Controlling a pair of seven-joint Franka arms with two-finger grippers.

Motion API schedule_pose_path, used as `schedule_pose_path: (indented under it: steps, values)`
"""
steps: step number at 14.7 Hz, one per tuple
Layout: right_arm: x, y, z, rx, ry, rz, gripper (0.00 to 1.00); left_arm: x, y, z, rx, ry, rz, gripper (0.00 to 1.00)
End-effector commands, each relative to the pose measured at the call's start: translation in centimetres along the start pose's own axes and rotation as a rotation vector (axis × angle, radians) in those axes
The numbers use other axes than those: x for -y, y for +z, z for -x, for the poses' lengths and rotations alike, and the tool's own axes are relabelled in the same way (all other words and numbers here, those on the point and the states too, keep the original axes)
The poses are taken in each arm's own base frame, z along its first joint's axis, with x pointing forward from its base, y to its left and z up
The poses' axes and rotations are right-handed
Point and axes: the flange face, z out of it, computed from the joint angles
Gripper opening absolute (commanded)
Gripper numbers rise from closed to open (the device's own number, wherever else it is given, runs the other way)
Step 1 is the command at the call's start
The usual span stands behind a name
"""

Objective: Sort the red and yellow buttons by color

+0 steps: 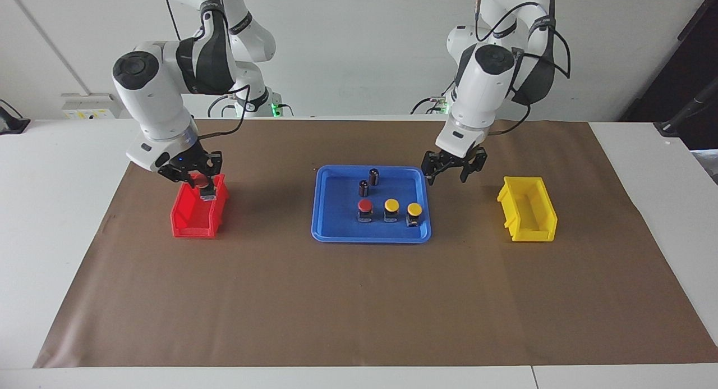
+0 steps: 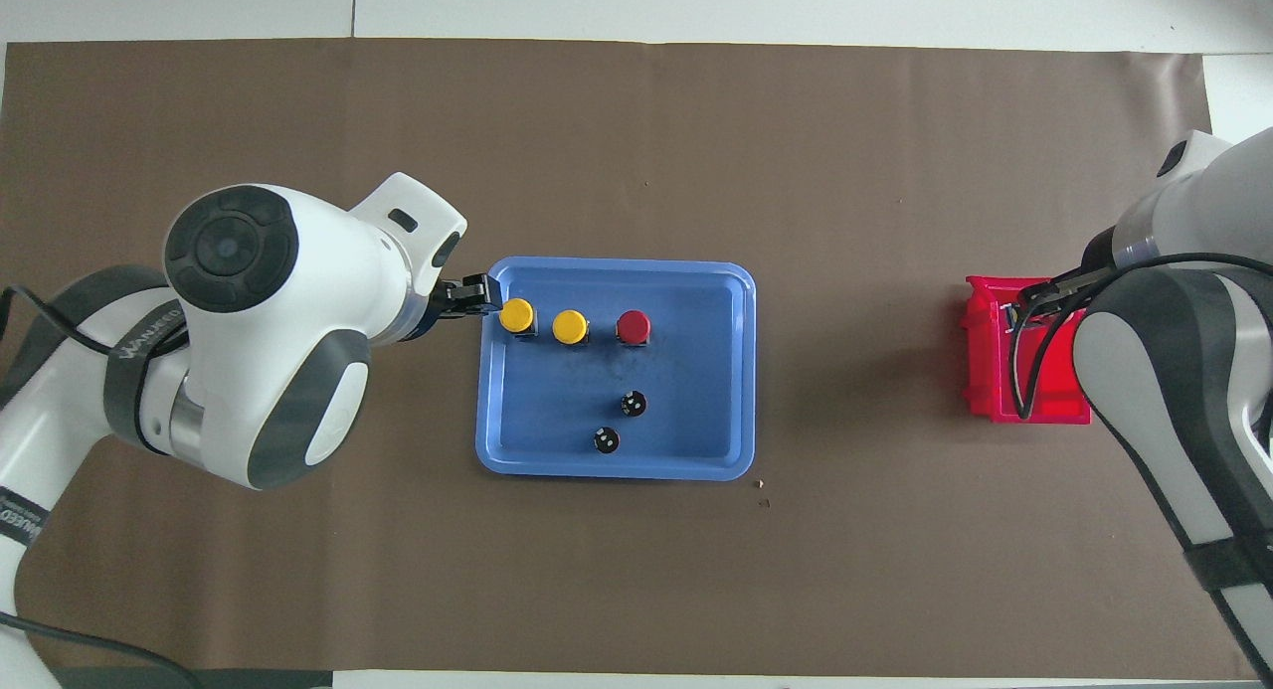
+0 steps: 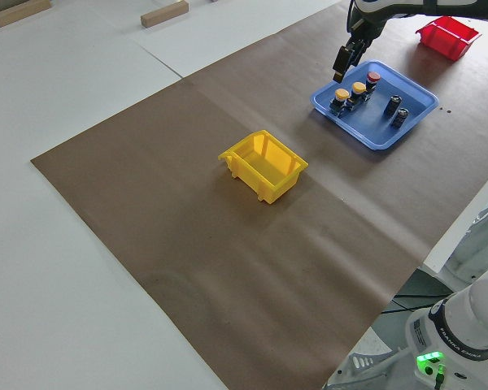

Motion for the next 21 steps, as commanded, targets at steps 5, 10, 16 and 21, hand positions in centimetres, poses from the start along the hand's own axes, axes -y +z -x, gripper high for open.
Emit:
schedule_pose_path:
  steps: [5, 10, 16, 21]
  values:
    - [-1.1, 4.8, 5.3, -0.063, -0.029, -0.025, 0.10, -1.9, 4.5, -0.6, -0.006, -0.026, 0.025, 0.75]
    - [-0.8, 7.7, 6.7, -0.087, -0.011, -0.030, 0.10, -3.1, 5.0, 0.8, -0.002, 0.001, 0.027, 0.75]
    - [-0.9, 9.7, 7.6, -0.089, -0.038, -0.028, 0.10, -2.8, 6.3, 1.3, 0.005, 0.003, 0.021, 0.75]
    - [-1.3, 10.7, 8.5, -0.102, -0.029, -0.020, 0.17, -2.6, 6.4, 1.0, -0.011, 0.002, 0.031, 0.62]
